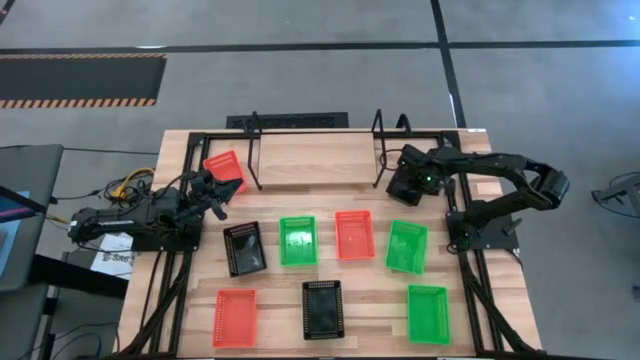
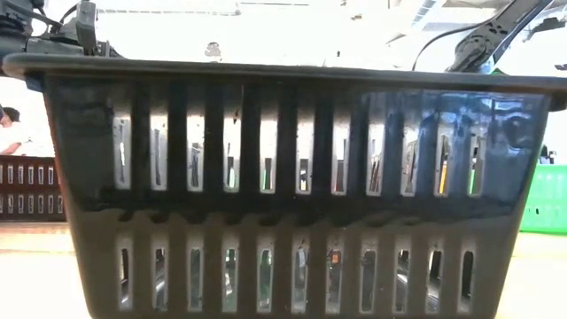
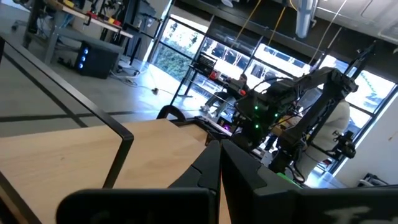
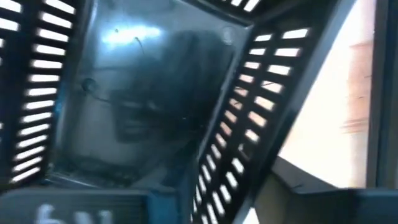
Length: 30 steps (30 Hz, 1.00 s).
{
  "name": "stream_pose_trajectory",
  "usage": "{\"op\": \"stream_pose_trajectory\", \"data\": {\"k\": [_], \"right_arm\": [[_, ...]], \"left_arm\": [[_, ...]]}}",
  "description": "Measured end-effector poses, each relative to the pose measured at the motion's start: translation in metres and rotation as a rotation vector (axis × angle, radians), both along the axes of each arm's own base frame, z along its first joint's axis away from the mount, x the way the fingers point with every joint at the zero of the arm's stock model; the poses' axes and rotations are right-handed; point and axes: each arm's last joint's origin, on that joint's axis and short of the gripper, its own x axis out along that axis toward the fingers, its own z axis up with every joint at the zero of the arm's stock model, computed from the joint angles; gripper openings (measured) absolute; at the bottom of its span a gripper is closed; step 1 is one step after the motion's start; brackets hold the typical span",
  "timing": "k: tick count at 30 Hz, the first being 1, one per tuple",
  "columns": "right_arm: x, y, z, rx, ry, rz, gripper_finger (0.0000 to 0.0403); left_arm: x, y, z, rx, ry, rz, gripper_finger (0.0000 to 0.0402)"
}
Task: Stack baskets on shelf by color
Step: Put the top black bin on the shelf
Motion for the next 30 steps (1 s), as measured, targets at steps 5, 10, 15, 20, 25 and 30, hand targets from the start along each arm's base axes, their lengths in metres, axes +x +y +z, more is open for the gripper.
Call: {"op": "stream_pose_trajectory", "data": {"k": [5, 10, 15, 20, 25, 30], "right_arm": [[0.0, 0.0, 0.001, 0.002, 0.005, 0.049, 0.0015], [-0.001, 0.003, 0.015, -0.016, -0.006, 0.092, 0.0006], [-0.005, 0.011, 0.058, -0.132, -0.022, 0.122, 0.0004], [-0.011, 0.026, 0.122, -0.279, -0.118, 0.163, 0.0003], [-0.013, 0.04, 0.188, -0.513, -0.255, 0.218, 0.0003], [0.006, 0.044, 0.245, -0.76, -0.523, 0.388, 0.0003]], "left_arm": [[0.0, 0.0, 0.0, -0.002, -0.002, 0.0, 0.0], [0.0, 0.0, 0.0, -0.005, -0.003, -0.001, 0.0], [0.0, 0.0, 0.0, -0.005, -0.003, 0.0, 0.0], [0.0, 0.0, 0.0, -0.005, -0.003, 0.0, 0.0], [0.0, 0.0, 0.0, -0.005, -0.003, 0.0, 0.0], [0.0, 0.0, 0.0, -0.005, -0.003, 0.001, 0.0]]}}
